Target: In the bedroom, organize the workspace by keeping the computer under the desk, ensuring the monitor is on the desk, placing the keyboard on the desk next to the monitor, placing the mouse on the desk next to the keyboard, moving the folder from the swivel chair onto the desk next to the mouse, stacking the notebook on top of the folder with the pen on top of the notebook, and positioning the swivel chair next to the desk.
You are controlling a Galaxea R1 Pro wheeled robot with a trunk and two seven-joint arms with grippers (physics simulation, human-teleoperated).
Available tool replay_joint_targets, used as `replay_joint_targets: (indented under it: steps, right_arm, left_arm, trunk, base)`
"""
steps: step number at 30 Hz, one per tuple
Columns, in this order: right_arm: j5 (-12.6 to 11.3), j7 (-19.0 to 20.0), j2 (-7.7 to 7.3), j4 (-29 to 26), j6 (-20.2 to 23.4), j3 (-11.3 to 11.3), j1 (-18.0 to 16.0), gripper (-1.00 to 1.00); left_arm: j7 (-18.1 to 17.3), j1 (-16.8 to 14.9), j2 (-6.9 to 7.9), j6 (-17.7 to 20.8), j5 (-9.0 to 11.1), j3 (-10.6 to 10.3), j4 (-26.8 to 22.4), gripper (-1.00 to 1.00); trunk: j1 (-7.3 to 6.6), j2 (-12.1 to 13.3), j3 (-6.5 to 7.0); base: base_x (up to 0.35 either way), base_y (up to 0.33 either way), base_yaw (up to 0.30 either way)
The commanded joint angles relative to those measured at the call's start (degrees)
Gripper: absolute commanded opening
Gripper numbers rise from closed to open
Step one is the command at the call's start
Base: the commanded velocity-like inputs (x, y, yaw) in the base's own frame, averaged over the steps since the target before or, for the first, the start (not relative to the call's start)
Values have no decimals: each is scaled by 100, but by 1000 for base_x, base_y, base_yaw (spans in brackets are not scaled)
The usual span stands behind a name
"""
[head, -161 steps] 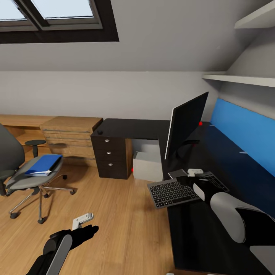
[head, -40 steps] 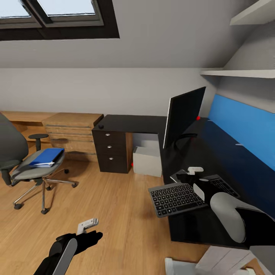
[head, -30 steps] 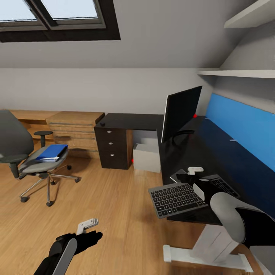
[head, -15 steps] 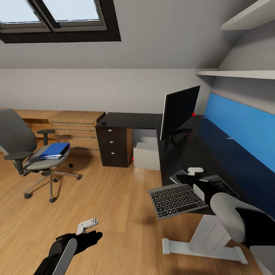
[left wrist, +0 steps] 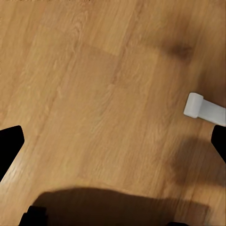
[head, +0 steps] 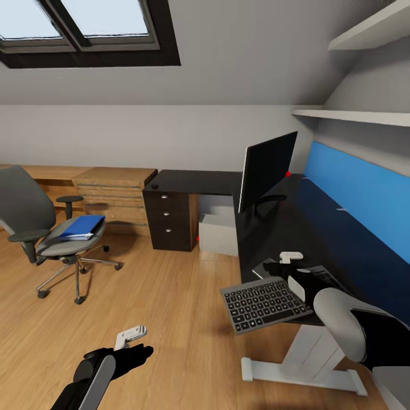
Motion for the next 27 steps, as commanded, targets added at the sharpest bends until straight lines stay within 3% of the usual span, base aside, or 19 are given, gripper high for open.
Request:
replay_joint_targets:
  steps: [1, 6, 17, 27]
  right_arm:
    - [60, 20, -1, 2, -4, -50, -3, 100]
    - [60, 20, 0, 1, -4, -50, -3, 100]
    - [60, 20, 6, 1, -4, -50, -3, 100]
    - [56, 20, 7, 1, -3, -50, -3, 100]
  left_arm:
    - [58, -3, 5, 11, 60, -13, -6, 100]
    - [58, -3, 5, 11, 60, -19, 5, 100]
    - [56, -3, 14, 11, 60, -1, 4, 100]
    - [56, -3, 14, 11, 58, -5, 3, 100]
  trunk:
    - [-23, 39, 13]
    - [-133, 239, 103]
    - [-133, 239, 104]
    - [-133, 239, 159]
  base:
    - [0, 0, 0]
    - [0, 0, 0]
    - [0, 0, -3]
    - [0, 0, -199]
